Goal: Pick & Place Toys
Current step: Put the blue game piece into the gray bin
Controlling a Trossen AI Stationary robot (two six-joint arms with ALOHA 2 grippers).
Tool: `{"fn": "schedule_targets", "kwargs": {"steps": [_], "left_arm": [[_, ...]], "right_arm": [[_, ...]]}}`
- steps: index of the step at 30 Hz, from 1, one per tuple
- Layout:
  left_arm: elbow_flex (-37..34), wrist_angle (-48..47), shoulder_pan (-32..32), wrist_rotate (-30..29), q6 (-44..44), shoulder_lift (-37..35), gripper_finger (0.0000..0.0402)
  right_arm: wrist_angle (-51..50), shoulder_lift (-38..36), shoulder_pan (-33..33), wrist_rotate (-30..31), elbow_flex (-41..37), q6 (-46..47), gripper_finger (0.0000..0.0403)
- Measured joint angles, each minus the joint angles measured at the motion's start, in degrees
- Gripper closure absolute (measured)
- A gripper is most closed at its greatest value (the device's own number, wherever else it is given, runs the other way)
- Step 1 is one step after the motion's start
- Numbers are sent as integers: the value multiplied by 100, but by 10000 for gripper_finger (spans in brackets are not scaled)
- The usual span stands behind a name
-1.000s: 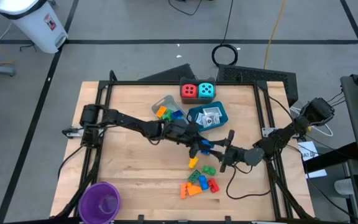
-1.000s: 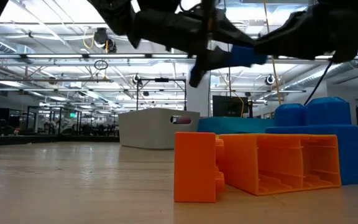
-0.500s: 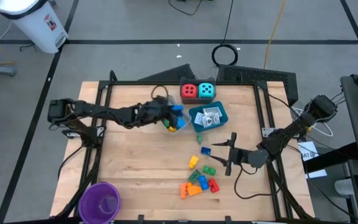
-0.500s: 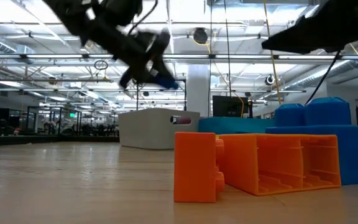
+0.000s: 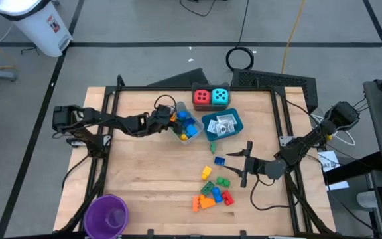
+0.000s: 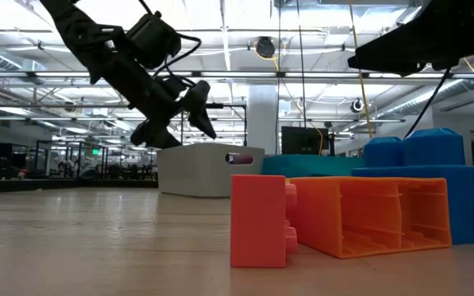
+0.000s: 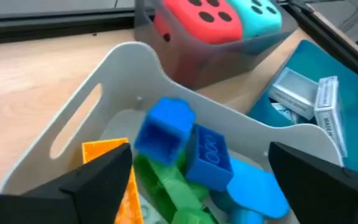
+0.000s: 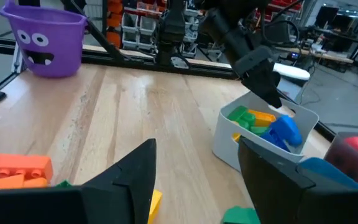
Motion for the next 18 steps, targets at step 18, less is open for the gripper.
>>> {"fn": "schedule_targets", "kwargs": {"steps": [18], "left_arm": [[6,731,-150,131,108,2,71]], "right_arm": [[-211,0,-2,-4,0,159,207]]}}
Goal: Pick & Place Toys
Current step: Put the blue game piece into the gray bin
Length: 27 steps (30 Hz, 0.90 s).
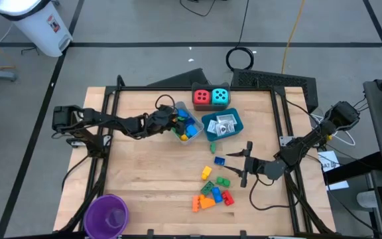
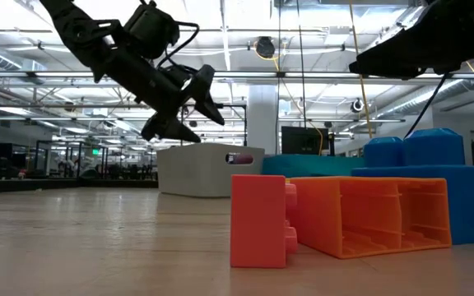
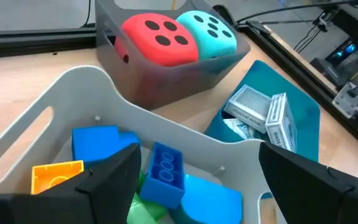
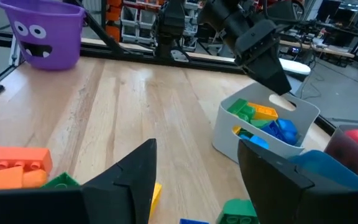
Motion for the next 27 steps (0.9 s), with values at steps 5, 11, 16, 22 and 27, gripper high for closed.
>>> {"fn": "schedule_targets", "kwargs": {"steps": [5,11,16,22,27], "left_arm": [[0,114,0,0,-4,-2,67],[2,151,0,0,-9,0,65],[2,210,0,0,-8,0,64],[2,245,0,-2,-7,0,64],[2,245,0,-2,-4,-1,64]], "right_arm": [[0,0,0,0,0,-2,210],[-41,0,0,-4,0,-1,211],[-41,0,0,-222,0,131,215],[-41,0,0,-297,0,138,216],[-42,0,0,-293,0,136,220]]}}
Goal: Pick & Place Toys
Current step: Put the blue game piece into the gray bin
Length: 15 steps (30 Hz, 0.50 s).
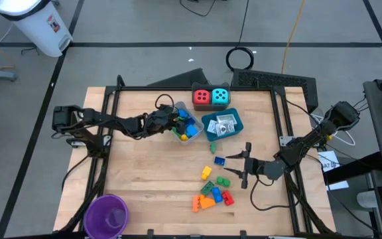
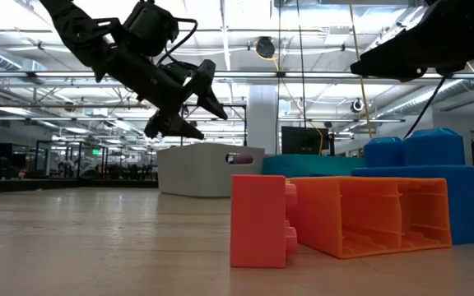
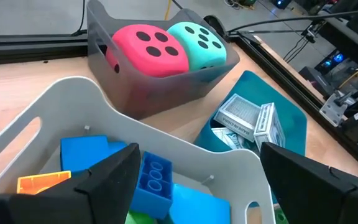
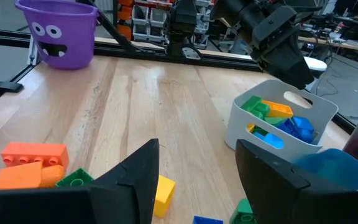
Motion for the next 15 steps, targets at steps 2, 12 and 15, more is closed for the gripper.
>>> {"fn": "schedule_targets", "kwargs": {"steps": [2,12,15], "left_arm": [[0,-1,0,0,0,0,64],[0,0,0,0,0,0,64],[0,0,0,0,0,0,64]], "right_arm": [[0,0,0,0,0,4,220],[-5,2,-173,7,0,5,219],[-116,2,-286,-4,0,108,210]]}}
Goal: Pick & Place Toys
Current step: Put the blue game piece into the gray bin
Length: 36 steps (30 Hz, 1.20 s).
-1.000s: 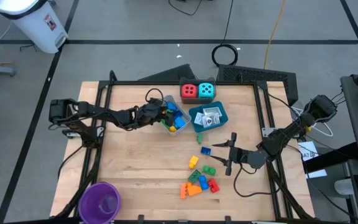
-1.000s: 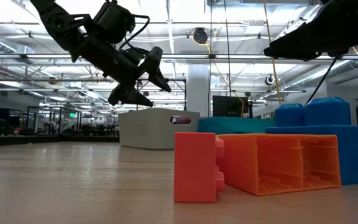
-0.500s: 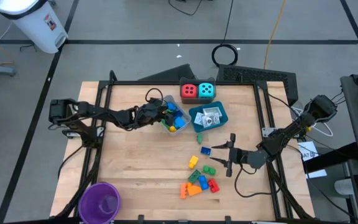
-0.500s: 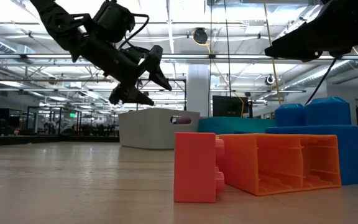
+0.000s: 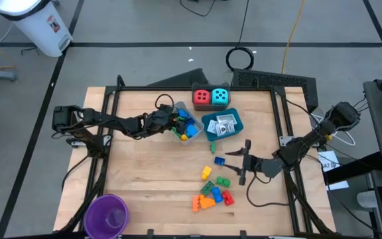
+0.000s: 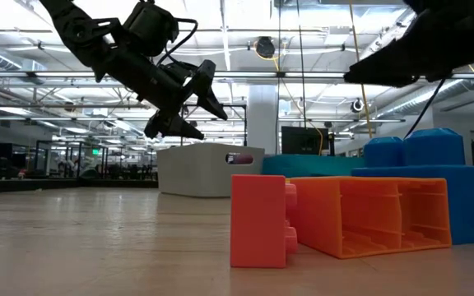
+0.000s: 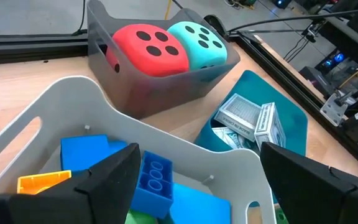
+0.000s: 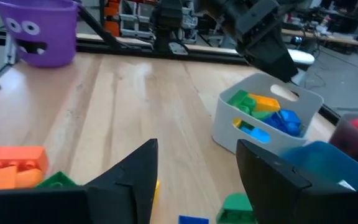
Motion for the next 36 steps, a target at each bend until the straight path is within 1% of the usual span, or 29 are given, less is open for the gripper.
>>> {"fn": "schedule_targets", "kwargs": {"steps": [6,7,11,13,15,19,21,23,26,29,33,36], "left_arm": [[0,0,0,0,0,0,64],[0,0,0,0,0,0,64],[0,0,0,0,0,0,64],[0,0,0,0,0,0,64],[0,0,0,-2,0,0,64],[0,1,0,-2,0,0,64],[0,2,0,-2,0,1,64],[0,2,0,-2,0,1,64],[0,2,0,-2,0,-1,64],[0,7,0,-2,0,1,64],[0,6,-2,-2,0,0,64],[0,9,-2,-2,1,-1,64]], "right_arm": [[-429,59,-190,-16,0,493,170],[-492,58,-217,-100,0,501,164],[-847,57,-378,-999,0,589,146],[-1043,124,-469,-1211,0,861,137],[-1105,349,-526,-1336,0,1104,125],[-1005,980,-585,-1340,2,1353,98],[-1028,1348,-651,-1341,-5,1416,90],[-832,1687,-727,-1339,-7,1410,86],[-602,2039,-867,-1346,-1,1411,87],[-417,2219,-952,-1372,4,1552,100],[-276,2245,-1000,-1636,3,1549,136],[-252,2235,-997,-1664,2,1549,173]]}}
